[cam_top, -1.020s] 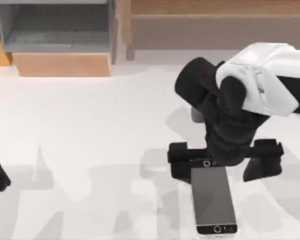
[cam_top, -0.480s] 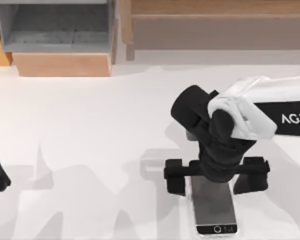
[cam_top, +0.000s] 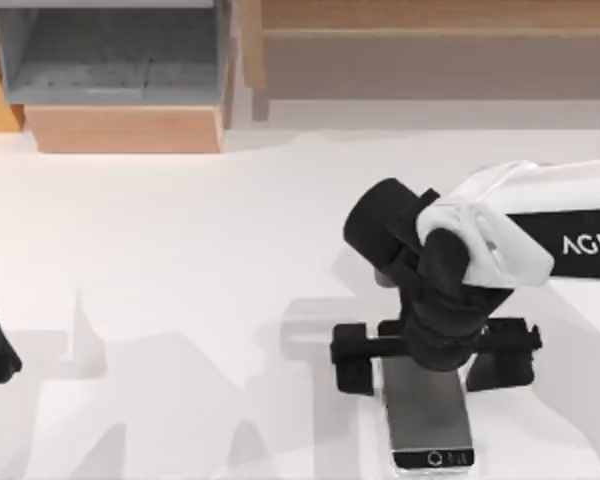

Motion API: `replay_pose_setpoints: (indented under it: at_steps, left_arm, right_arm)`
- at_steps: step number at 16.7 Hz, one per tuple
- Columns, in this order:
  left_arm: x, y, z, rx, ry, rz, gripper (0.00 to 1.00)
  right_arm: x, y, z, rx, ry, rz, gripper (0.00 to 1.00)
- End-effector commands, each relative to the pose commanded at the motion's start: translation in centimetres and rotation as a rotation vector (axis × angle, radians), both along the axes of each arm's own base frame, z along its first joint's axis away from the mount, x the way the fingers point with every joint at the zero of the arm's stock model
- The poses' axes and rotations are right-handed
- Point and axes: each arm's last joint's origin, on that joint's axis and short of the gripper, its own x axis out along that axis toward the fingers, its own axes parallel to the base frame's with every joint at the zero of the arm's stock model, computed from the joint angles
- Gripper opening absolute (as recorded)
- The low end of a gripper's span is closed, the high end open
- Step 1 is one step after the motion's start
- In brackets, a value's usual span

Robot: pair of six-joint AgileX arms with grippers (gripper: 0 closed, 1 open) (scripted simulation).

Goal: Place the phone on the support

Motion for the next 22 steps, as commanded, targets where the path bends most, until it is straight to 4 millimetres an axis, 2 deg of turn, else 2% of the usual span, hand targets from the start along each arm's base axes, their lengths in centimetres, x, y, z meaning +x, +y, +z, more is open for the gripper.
replay_pose_setpoints:
  at_steps: [11,19,20,22]
  left_arm:
    - [0.0,0.0,0.0,0.000,0.000,0.000,1.00]
    - [0.0,0.0,0.0,0.000,0.000,0.000,1.00]
    - [0.0,0.0,0.0,0.000,0.000,0.000,1.00]
    - [0.0,0.0,0.0,0.000,0.000,0.000,1.00]
  right_arm:
    - [0.0,0.0,0.0,0.000,0.000,0.000,0.02]
    - [0.0,0.0,0.0,0.000,0.000,0.000,0.00]
    - [0.1,-0.1,1.6,0.001,-0.029,0.004,0.00]
    - [0.1,-0.1,1.9,0.003,-0.031,0.005,0.00]
